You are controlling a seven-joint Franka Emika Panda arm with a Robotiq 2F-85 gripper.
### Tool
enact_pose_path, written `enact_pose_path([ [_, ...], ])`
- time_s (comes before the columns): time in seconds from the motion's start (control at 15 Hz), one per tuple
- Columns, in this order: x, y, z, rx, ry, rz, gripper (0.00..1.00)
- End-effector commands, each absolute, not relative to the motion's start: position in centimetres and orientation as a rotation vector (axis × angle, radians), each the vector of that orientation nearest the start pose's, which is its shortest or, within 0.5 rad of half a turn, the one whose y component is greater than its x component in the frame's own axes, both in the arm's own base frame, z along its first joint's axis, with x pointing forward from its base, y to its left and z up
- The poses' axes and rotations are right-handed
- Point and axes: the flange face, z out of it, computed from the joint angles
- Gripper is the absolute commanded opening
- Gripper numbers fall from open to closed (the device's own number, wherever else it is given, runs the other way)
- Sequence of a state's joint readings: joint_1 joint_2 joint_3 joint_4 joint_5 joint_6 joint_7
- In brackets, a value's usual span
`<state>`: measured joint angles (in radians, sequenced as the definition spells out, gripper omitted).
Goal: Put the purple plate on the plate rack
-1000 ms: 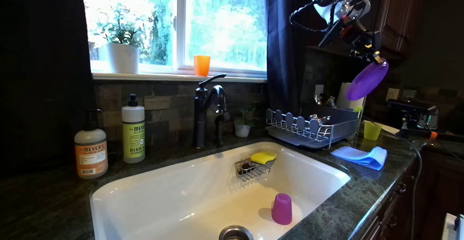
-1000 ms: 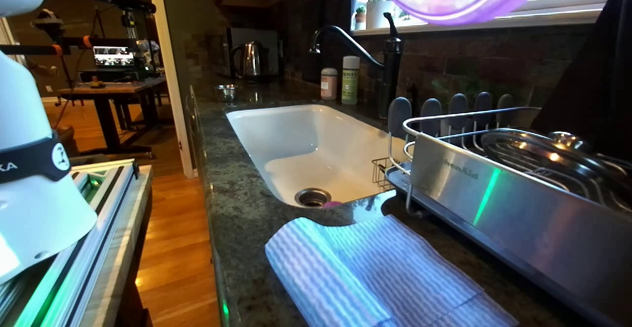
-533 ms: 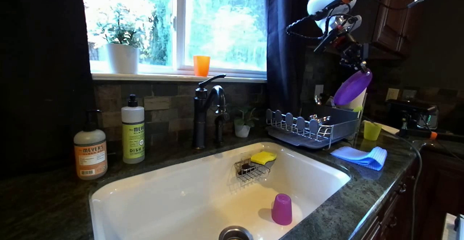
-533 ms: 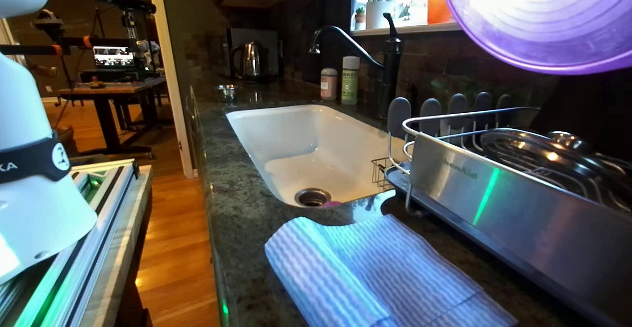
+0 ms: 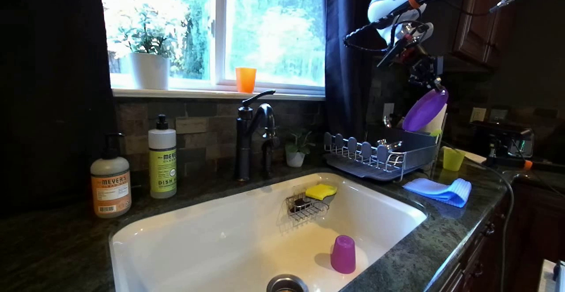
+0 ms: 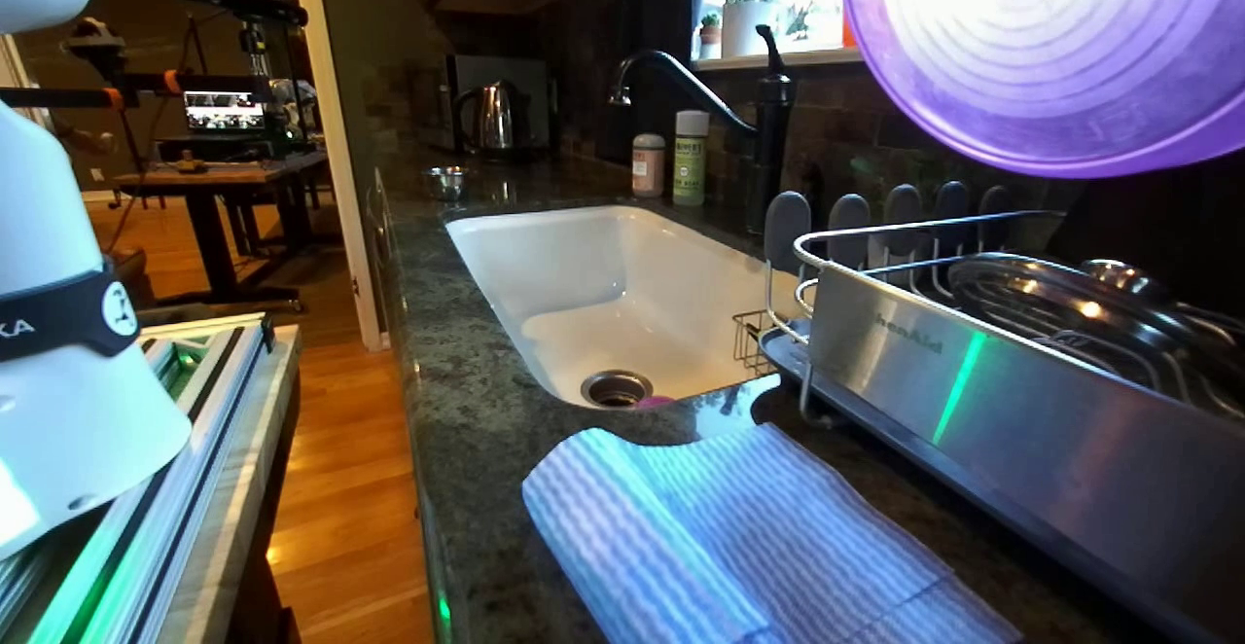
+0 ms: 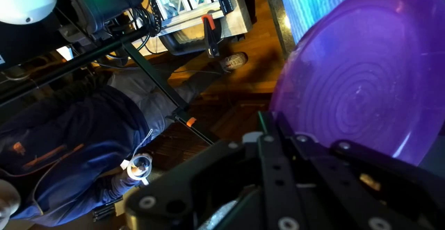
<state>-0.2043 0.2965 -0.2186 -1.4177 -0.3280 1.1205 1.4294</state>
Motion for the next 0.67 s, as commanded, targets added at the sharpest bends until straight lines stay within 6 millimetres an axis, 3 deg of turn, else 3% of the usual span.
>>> enact_pose_path([
  [0.0,51.8,-25.3,49.3,1.436,-1.963,-0.498,0.01],
  [0.33,51.6,-25.9,46.2,1.39,-1.922,-0.571,0.01],
  [0.6,51.3,-27.6,43.9,1.366,-1.909,-0.598,0.01],
])
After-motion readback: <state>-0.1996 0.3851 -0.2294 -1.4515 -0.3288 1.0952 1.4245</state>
